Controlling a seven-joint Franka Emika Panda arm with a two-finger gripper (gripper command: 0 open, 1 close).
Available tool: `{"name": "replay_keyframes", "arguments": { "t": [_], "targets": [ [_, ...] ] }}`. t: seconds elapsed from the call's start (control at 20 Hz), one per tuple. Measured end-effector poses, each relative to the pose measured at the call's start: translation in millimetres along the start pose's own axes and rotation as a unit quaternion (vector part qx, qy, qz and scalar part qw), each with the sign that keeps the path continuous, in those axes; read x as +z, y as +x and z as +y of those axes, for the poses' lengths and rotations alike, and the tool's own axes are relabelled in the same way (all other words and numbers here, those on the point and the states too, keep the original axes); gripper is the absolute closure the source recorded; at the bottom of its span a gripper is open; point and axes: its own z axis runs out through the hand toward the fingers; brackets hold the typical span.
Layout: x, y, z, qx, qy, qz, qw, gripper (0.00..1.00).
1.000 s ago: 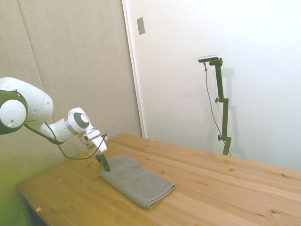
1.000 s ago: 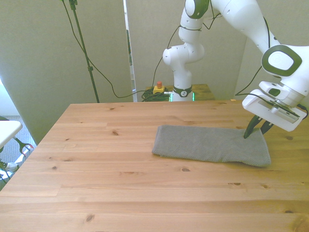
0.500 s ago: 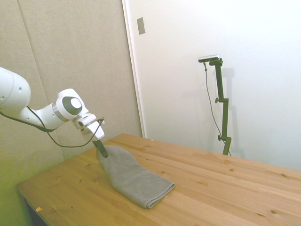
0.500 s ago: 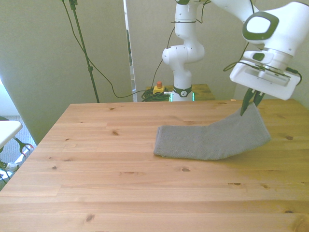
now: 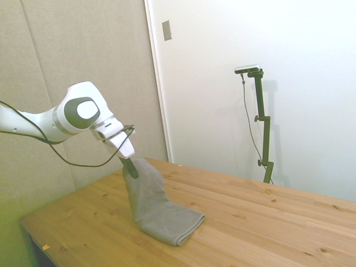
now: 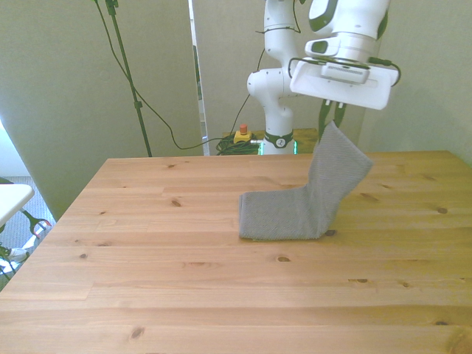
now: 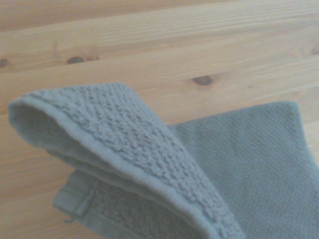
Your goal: Fold the towel
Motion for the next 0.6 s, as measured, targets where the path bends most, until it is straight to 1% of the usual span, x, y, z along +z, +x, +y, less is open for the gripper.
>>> {"name": "replay_keyframes", "arguments": {
  "t": [0.2, 0.4, 0.45, 0.6],
  "targets": [
    [8.8, 50.3, 31.1, 0.026, 0.002, -0.010, 0.9996, 1.00],
    [27.0, 76.8, 47.8, 0.037, 0.001, -0.022, 0.9991, 1.00],
    [34.6, 81.6, 50.3, 0.040, -0.001, -0.028, 0.9988, 0.00],
    [63.1, 96.8, 55.9, 0.050, -0.010, -0.040, 0.9979, 0.00]
  ]
}}
